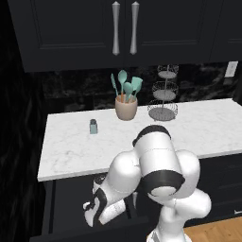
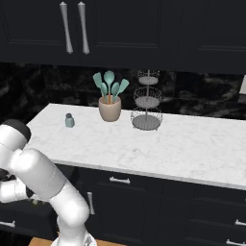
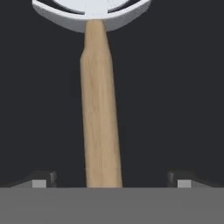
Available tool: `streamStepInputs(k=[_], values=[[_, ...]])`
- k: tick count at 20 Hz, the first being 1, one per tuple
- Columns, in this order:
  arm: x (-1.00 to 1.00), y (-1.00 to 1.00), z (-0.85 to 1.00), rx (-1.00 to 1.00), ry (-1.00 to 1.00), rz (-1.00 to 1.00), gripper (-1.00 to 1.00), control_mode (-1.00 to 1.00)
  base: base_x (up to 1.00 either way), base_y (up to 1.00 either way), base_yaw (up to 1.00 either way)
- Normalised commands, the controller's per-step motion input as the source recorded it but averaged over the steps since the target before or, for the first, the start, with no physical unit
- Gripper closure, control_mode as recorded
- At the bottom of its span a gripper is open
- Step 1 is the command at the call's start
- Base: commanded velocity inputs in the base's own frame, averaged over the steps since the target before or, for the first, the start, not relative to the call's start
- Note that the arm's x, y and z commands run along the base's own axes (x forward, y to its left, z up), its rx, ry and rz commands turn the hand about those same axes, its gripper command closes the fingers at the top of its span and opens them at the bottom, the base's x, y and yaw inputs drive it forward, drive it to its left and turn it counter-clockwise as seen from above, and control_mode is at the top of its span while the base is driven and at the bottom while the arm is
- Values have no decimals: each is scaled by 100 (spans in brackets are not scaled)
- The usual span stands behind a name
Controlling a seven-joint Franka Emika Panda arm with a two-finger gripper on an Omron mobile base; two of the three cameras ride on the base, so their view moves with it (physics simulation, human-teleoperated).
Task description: Pick the pizza cutter from the drawer and place it on the counter.
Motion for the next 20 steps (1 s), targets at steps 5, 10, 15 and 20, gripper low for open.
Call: streamStepInputs(k=[5, 10, 15, 20], values=[[2, 0, -8, 0, 0, 0, -100, -100, 0, 0, 0], [1, 0, -6, 0, 0, 0, 100, -100, 0, 0, 0], [0, 3, 0, 0, 0, 0, 100, -100, 0, 0, 0], [0, 13, 3, -1, 3, 0, 100, -100, 0, 0, 0]])
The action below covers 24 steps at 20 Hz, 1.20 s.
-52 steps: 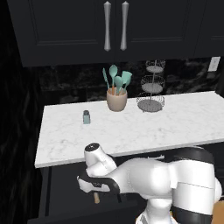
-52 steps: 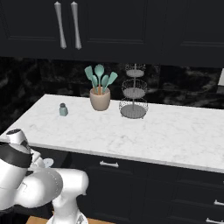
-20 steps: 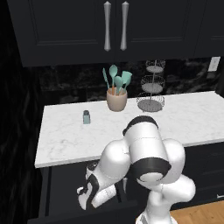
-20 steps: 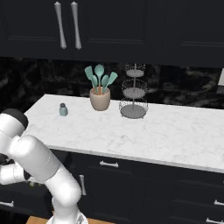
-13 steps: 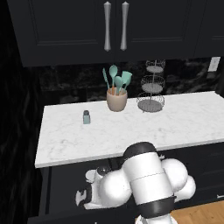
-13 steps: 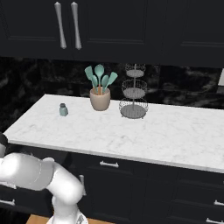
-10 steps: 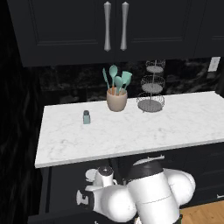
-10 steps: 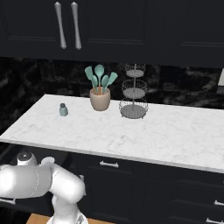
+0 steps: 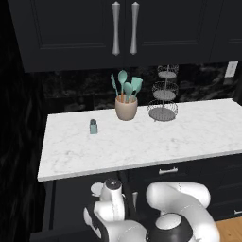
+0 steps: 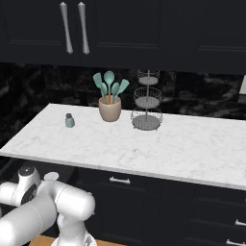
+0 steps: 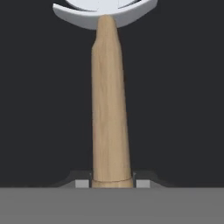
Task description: Pick the pizza cutter from the drawer and place it on the counter.
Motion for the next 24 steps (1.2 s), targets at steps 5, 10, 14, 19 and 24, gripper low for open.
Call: streamStepInputs(k=[5, 10, 14, 19, 24], values=[[15, 26, 26, -7, 15, 0, 100, -100, 0, 0, 0], [11, 18, 36, -3, 18, 0, 100, -100, 0, 0, 0], [-9, 25, 30, -3, 2, -1, 100, -100, 0, 0, 0], [-27, 21, 36, -2, 2, -5, 100, -100, 0, 0, 0], [-20, 15, 52, -2, 14, -11, 100, -100, 0, 0, 0]])
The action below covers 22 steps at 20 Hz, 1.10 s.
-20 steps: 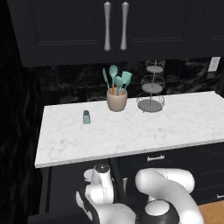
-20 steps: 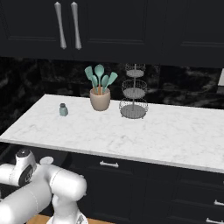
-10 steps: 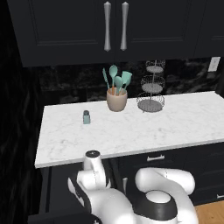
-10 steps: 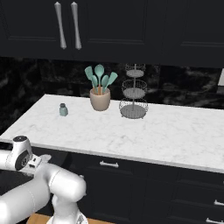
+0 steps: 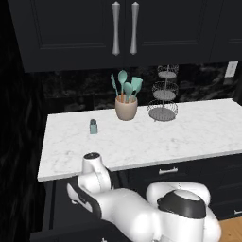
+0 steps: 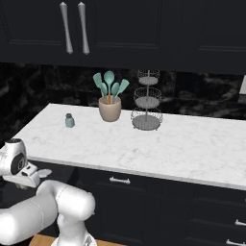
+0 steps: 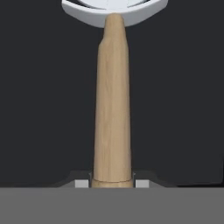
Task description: Pick the pizza cutter from the drawer and place it on the counter.
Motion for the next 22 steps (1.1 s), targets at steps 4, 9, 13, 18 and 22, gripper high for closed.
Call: streamStepInputs(k=[4, 9, 13, 18, 22], values=[[-37, 6, 60, 0, 17, -11, 100, -100, 0, 0, 0], [-95, 0, 73, -1, 8, -12, 100, -100, 0, 0, 0], [-75, 1, 94, -8, 1, -8, 100, -100, 0, 0, 0], [-39, -17, 81, -21, -18, -9, 100, -100, 0, 0, 0], [-27, -37, 81, -23, -42, -1, 100, -100, 0, 0, 0]])
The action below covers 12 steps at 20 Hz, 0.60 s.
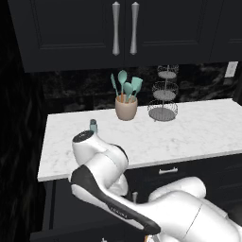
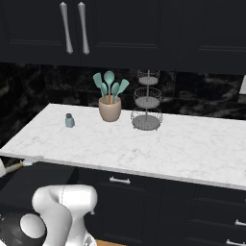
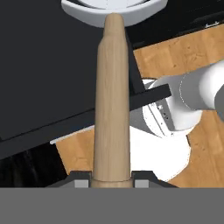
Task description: Pick the pizza cutter from the drawer and place it on the counter.
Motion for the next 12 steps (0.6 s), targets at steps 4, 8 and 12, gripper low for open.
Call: streamStepInputs(k=[4, 8, 12], values=[[2, -26, 73, -18, -35, 3, 100, -100, 0, 0, 0], [82, -61, 25, -4, -9, 12, 100, -100, 0, 0, 0], [63, -76, 0, 0, -11, 7, 100, -100, 0, 0, 0]])
